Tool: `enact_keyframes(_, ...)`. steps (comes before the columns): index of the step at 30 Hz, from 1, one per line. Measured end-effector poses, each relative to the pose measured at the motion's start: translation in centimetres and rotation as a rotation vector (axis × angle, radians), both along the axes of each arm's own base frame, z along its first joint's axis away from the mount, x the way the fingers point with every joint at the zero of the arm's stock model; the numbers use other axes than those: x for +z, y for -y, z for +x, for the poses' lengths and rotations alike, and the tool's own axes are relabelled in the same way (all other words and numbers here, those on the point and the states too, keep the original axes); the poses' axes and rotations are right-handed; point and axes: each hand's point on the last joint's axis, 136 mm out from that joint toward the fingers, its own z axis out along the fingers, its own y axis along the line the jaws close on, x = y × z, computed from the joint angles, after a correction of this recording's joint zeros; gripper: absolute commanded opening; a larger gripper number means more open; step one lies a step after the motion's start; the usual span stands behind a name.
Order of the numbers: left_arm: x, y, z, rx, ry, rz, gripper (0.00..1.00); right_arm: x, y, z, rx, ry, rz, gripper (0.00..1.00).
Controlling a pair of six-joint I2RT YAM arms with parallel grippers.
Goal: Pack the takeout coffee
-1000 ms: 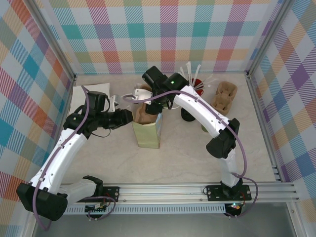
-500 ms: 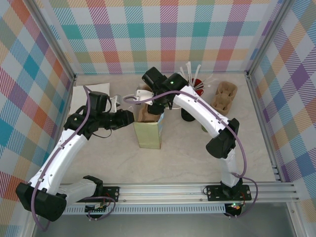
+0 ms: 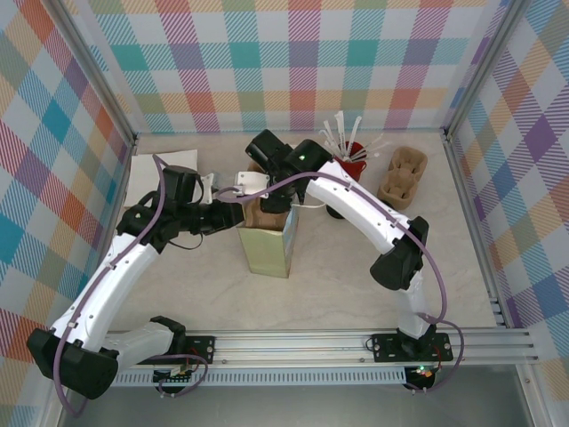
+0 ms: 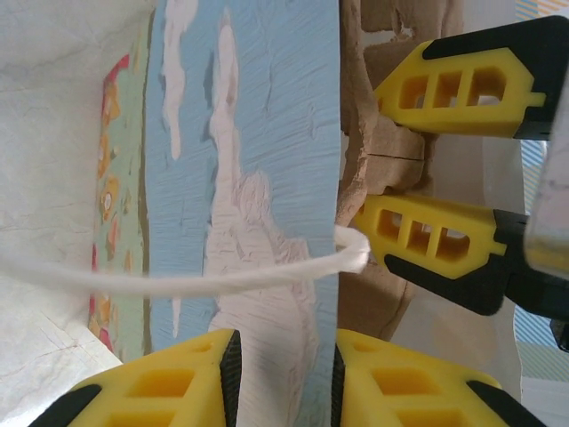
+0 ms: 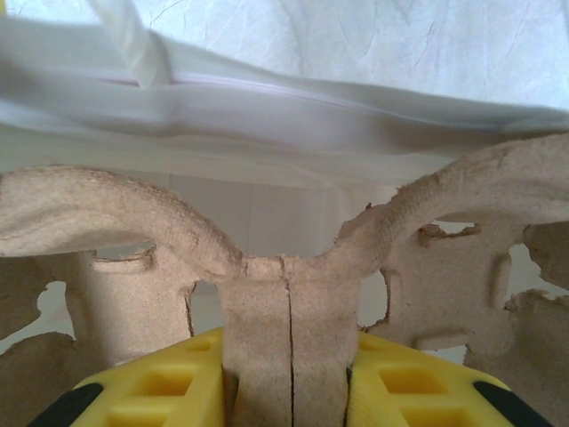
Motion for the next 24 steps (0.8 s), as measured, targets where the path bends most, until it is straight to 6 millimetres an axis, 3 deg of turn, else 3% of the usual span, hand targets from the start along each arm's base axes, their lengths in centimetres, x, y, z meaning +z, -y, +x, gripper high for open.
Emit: enact_keyframes(24,0.2,-0.6,0.2,0.04,0.018,0.019,0.29,-0.7,2.2,0.6,-0.152,-0.084,-0.006,0.33)
